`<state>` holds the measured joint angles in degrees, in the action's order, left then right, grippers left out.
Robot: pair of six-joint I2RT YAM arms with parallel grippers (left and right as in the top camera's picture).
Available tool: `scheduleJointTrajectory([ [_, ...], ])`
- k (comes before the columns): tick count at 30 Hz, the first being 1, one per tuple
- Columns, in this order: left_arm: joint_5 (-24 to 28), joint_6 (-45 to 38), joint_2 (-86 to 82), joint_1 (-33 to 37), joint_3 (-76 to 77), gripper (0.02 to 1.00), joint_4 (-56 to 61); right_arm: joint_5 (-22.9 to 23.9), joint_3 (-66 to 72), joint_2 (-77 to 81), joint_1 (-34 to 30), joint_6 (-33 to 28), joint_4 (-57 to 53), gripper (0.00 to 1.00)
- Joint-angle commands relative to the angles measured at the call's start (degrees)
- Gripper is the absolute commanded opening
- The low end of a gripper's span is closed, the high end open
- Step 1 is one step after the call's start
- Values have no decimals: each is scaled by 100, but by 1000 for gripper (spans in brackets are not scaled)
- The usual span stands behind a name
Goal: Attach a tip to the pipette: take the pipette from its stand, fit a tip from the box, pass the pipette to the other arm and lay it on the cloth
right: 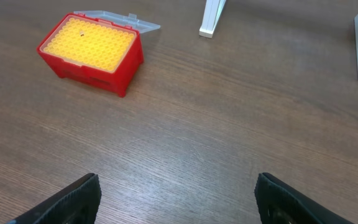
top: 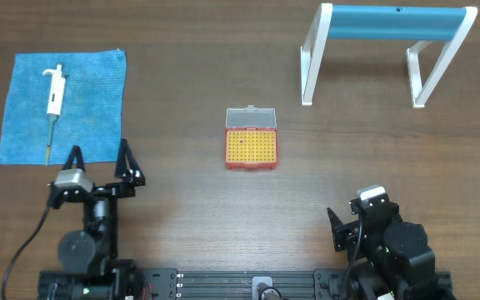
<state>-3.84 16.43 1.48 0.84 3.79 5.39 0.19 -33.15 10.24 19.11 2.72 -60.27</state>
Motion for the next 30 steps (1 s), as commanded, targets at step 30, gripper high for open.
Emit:
scheduleJointTrajectory([
  [30, 63, -37, -111, 28, -348, 998, -966, 61, 4, 2, -90, 66, 9, 812],
])
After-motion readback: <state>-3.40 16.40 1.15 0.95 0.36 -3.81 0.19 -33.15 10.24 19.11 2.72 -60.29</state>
